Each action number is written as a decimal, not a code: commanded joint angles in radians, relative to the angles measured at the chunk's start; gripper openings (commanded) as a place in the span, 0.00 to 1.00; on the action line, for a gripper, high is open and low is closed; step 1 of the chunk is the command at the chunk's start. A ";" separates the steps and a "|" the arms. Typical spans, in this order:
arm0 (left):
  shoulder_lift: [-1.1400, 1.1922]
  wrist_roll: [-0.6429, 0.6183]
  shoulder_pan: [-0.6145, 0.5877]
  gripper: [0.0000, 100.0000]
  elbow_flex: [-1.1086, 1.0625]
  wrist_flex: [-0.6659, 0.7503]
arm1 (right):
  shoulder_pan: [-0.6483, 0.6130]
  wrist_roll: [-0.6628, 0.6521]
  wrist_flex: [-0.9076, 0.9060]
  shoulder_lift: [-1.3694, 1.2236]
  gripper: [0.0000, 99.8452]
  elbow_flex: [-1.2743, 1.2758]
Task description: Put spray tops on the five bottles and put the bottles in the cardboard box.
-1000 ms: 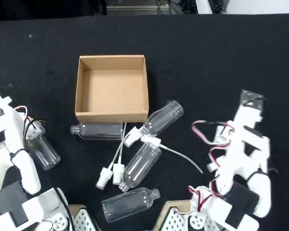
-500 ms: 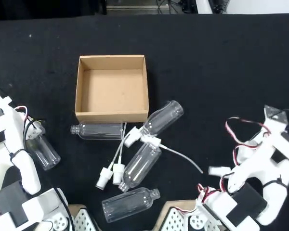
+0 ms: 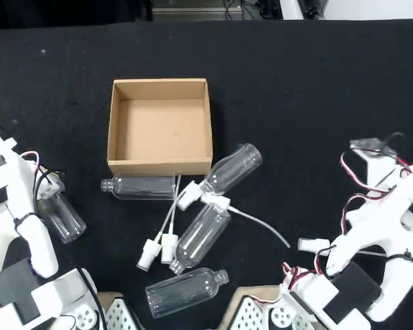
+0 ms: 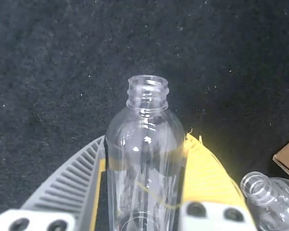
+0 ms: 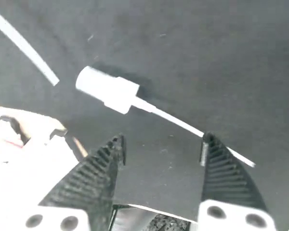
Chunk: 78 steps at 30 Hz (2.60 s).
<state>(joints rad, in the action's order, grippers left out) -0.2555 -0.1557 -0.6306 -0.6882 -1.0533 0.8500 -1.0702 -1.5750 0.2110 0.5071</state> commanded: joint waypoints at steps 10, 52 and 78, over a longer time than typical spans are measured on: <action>-0.044 -0.002 -0.010 0.03 0.035 0.012 | -0.002 -0.198 0.106 0.096 0.24 0.197; -0.044 0.000 -0.012 0.03 0.035 0.012 | 0.021 -0.132 0.595 0.535 0.04 0.684; -0.044 0.000 -0.012 0.03 0.031 0.012 | -0.187 0.543 0.272 -0.222 0.23 -0.097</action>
<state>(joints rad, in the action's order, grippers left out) -0.2555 -0.1557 -0.6306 -0.6882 -1.0533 0.6767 -0.4810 -1.2405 0.0253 0.5286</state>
